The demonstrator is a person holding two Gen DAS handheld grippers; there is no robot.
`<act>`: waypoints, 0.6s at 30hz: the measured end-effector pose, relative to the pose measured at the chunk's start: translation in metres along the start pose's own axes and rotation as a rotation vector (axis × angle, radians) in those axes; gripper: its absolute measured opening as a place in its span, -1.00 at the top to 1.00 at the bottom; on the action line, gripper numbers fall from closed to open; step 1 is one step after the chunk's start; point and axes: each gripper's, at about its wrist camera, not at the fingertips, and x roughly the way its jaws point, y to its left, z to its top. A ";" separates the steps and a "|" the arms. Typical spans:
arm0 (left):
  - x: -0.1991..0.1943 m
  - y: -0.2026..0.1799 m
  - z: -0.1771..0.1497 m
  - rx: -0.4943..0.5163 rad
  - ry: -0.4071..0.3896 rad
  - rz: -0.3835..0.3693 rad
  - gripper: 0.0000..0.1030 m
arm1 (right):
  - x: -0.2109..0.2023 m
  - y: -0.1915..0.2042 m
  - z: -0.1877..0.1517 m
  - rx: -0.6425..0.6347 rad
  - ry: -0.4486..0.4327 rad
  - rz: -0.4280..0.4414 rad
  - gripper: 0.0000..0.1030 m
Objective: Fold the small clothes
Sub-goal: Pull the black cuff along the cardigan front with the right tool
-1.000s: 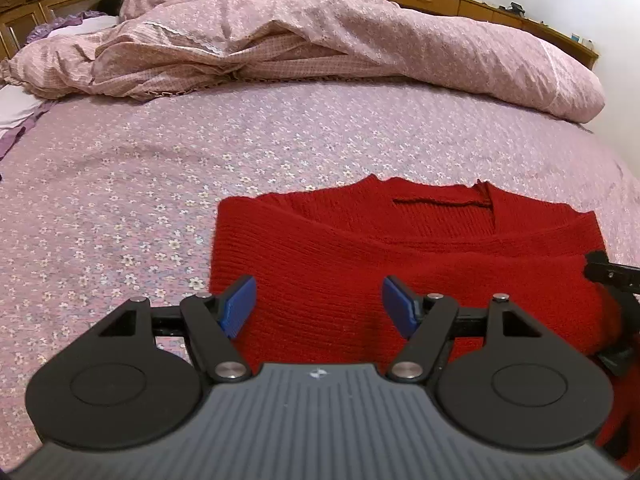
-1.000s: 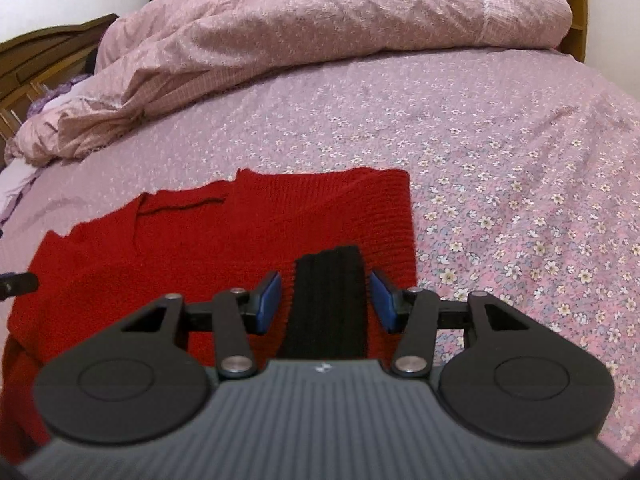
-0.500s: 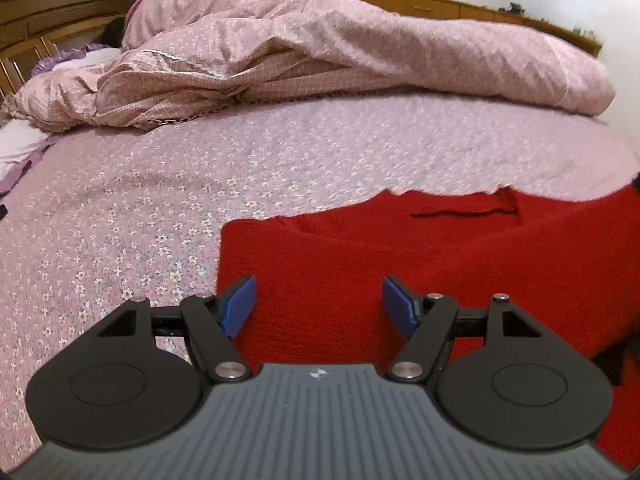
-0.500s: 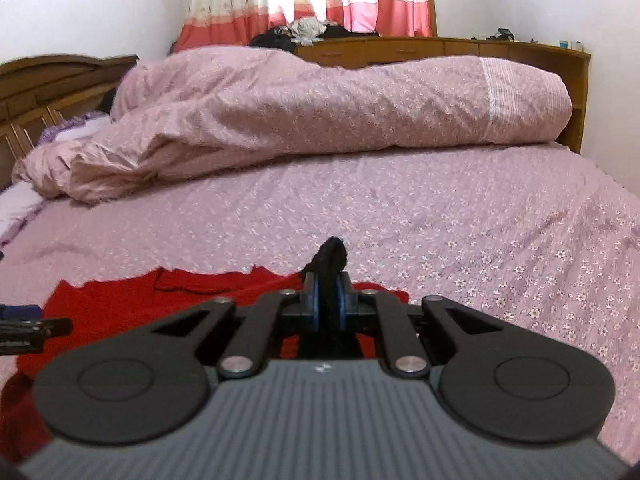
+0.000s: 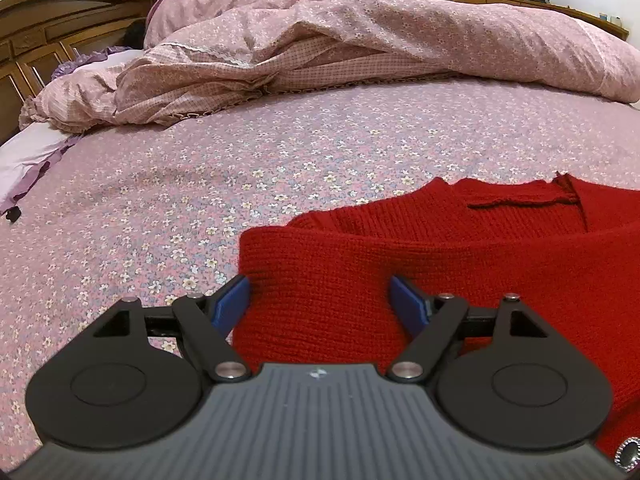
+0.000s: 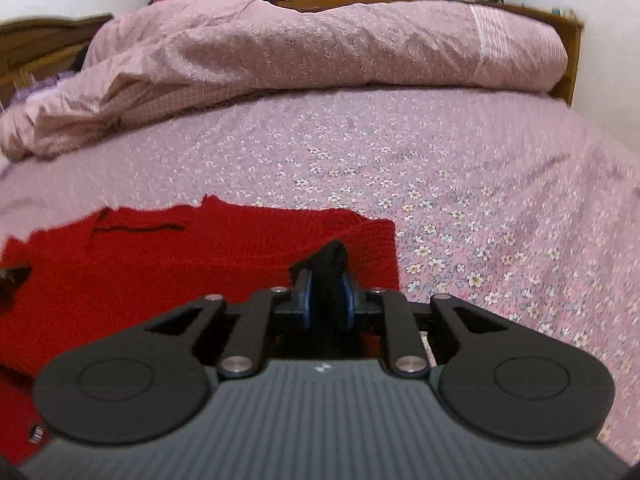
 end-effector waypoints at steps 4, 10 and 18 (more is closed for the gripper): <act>-0.023 0.005 0.005 -0.012 0.014 -0.018 -0.59 | -0.018 -0.010 0.006 0.073 0.009 0.018 0.53; -0.068 0.007 -0.002 0.013 0.001 -0.050 -0.59 | -0.062 -0.006 0.003 0.064 -0.027 0.045 0.50; -0.056 0.001 -0.023 0.027 0.079 0.006 -0.59 | -0.070 0.005 -0.025 0.036 0.027 0.037 0.52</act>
